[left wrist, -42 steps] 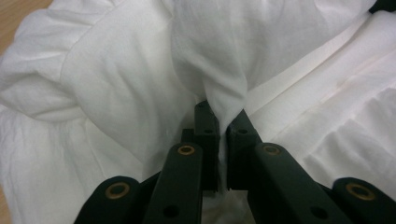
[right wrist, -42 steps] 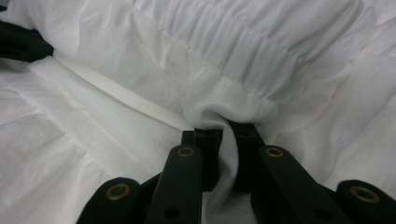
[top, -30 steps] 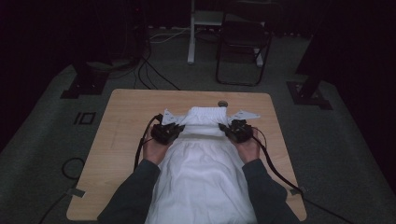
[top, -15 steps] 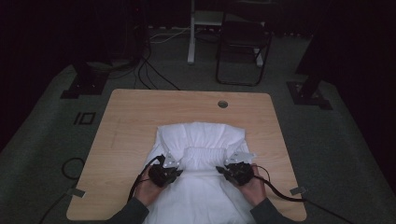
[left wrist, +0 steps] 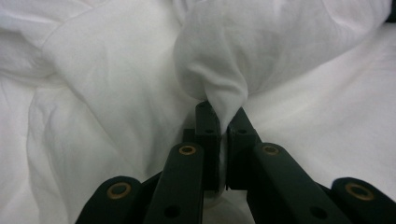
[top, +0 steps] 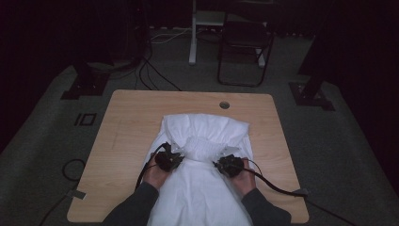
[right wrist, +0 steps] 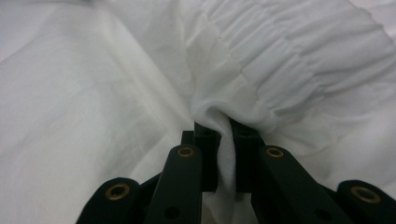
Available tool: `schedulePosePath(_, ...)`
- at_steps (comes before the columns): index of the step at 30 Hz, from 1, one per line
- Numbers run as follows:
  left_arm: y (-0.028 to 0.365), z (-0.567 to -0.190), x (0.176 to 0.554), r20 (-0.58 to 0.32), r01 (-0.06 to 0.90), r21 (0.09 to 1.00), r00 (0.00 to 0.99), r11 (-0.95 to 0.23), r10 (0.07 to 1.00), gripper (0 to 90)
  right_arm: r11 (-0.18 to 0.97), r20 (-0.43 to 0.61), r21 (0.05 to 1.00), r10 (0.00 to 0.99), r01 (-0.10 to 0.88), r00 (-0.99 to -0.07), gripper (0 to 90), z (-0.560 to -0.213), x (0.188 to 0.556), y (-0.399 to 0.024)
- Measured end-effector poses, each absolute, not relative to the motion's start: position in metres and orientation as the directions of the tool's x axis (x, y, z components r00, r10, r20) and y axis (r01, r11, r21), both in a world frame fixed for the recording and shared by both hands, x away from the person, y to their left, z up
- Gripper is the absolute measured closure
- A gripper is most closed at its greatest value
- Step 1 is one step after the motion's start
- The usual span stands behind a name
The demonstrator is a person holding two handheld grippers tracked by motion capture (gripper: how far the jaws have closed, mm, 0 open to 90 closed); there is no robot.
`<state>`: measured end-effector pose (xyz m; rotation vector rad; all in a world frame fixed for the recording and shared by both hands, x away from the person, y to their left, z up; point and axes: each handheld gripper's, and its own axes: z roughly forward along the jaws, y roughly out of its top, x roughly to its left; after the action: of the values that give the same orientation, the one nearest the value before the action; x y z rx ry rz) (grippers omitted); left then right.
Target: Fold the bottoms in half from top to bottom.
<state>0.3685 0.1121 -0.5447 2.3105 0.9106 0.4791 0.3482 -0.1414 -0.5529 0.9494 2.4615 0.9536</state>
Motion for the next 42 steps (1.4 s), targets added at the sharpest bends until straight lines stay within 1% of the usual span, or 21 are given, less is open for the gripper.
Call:
schedulePosePath(3, 0.107, -0.544, 0.386, 0.11, 0.499, 0.655, 0.68, -0.567, 0.725, 86.3, 0.52, -0.059, 0.694, 0.73, 0.498, -0.681, 84.2, -0.552, 0.378, -0.145)
schedulePosePath(7, 0.101, -0.545, 0.412, 0.135, 0.509, 0.662, 0.641, -0.551, 0.755, 86.3, 0.444, -0.014, 0.709, 0.786, 0.548, -0.618, 84.1, -0.552, 0.415, -0.146)
schedulePosePath(10, 0.098, -0.544, 0.431, 0.149, 0.531, 0.658, 0.603, -0.534, 0.784, 86.4, 0.401, 0.021, 0.712, 0.809, 0.577, -0.588, 84.1, -0.551, 0.435, -0.144)
schedulePosePath(13, 0.099, -0.541, 0.438, 0.122, 0.557, 0.653, 0.591, -0.512, 0.798, 86.5, 0.383, 0.052, 0.703, 0.812, 0.599, -0.581, 84.0, -0.55, 0.448, -0.143)
schedulePosePath(15, 0.101, -0.537, 0.437, 0.111, 0.554, 0.657, 0.599, -0.511, 0.793, 86.9, 0.385, 0.063, 0.701, 0.805, 0.601, -0.589, 84.3, -0.547, 0.449, -0.145)
schedulePosePath(17, 0.107, -0.524, 0.432, 0.085, 0.536, 0.693, 0.604, -0.483, 0.793, 87.4, 0.354, 0.08, 0.723, 0.811, 0.593, -0.58, 84.7, -0.539, 0.445, -0.151)
schedulePosePath(18, 0.11, -0.512, 0.428, 0.066, 0.517, 0.724, 0.608, -0.457, 0.791, 87.5, 0.344, 0.082, 0.736, 0.81, 0.583, -0.581, 84.8, -0.533, 0.443, -0.153)
schedulePosePath(21, 0.114, -0.48, 0.412, 0.062, 0.449, 0.789, 0.621, -0.42, 0.781, 87.7, 0.308, 0.071, 0.803, 0.801, 0.51, -0.595, 85.0, -0.501, 0.431, -0.163)
schedulePosePath(24, 0.116, -0.447, 0.386, 0.097, 0.354, 0.84, 0.649, -0.412, 0.755, 87.7, 0.301, 0.028, 0.852, 0.791, 0.429, -0.611, 85.0, -0.468, 0.415, -0.171)
schedulePosePath(26, 0.119, -0.437, 0.371, 0.102, 0.33, 0.85, 0.662, -0.41, 0.743, 87.6, 0.297, 0.019, 0.87, 0.778, 0.394, -0.628, 85.0, -0.454, 0.402, -0.175)
schedulePosePath(28, 0.123, -0.436, 0.356, 0.096, 0.324, 0.85, 0.68, -0.416, 0.727, 87.5, 0.313, 0.008, 0.873, 0.757, 0.374, -0.653, 85.0, -0.448, 0.383, -0.177)
schedulePosePath(30, 0.128, -0.446, 0.34, 0.066, 0.348, 0.839, 0.699, -0.419, 0.712, 87.4, 0.356, -0.021, 0.859, 0.741, 0.367, -0.671, 84.9, -0.452, 0.368, -0.175)
schedulePosePath(31, 0.129, -0.453, 0.336, 0.046, 0.365, 0.833, 0.703, -0.415, 0.71, 87.3, 0.386, -0.026, 0.843, 0.724, 0.374, -0.689, 85.0, -0.461, 0.357, -0.173)
schedulePosePath(35, 0.134, -0.495, 0.322, -0.007, 0.443, 0.772, 0.722, -0.455, 0.692, 86.7, 0.442, -0.009, 0.794, 0.695, 0.417, -0.719, 84.8, -0.495, 0.338, -0.168)
schedulePosePath(37, 0.135, -0.513, 0.323, -0.035, 0.484, 0.746, 0.715, -0.457, 0.699, 86.1, 0.462, 0.011, 0.762, 0.691, 0.453, -0.723, 84.7, -0.515, 0.335, -0.165)
schedulePosePath(38, 0.133, -0.531, 0.324, -0.054, 0.52, 0.712, 0.711, -0.472, 0.701, 85.9, 0.467, 0.016, 0.753, 0.69, 0.462, -0.724, 84.7, -0.522, 0.335, -0.164)
schedulePosePath(39, 0.13, -0.54, 0.326, -0.039, 0.528, 0.684, 0.715, -0.503, 0.698, 84.1, 0.47, 0.04, 0.729, 0.697, 0.498, -0.716, 84.7, -0.537, 0.337, -0.163)
schedulePosePath(40, 0.128, -0.549, 0.328, -0.038, 0.542, 0.66, 0.716, -0.521, 0.697, 81.9, 0.475, 0.048, 0.714, 0.699, 0.514, -0.713, 84.5, -0.544, 0.339, -0.162)
schedulePosePath(41, 0.128, -0.552, 0.328, -0.055, 0.534, 0.681, 0.719, -0.5, 0.693, 80.4, 0.483, 0.048, 0.701, 0.702, 0.524, -0.711, 84.1, -0.55, 0.341, -0.161)
schedulePosePath(42, 0.129, -0.55, 0.329, -0.078, 0.549, 0.674, 0.718, -0.494, 0.692, 77.8, 0.483, 0.05, 0.696, 0.706, 0.532, -0.706, 83.1, -0.554, 0.342, -0.161)
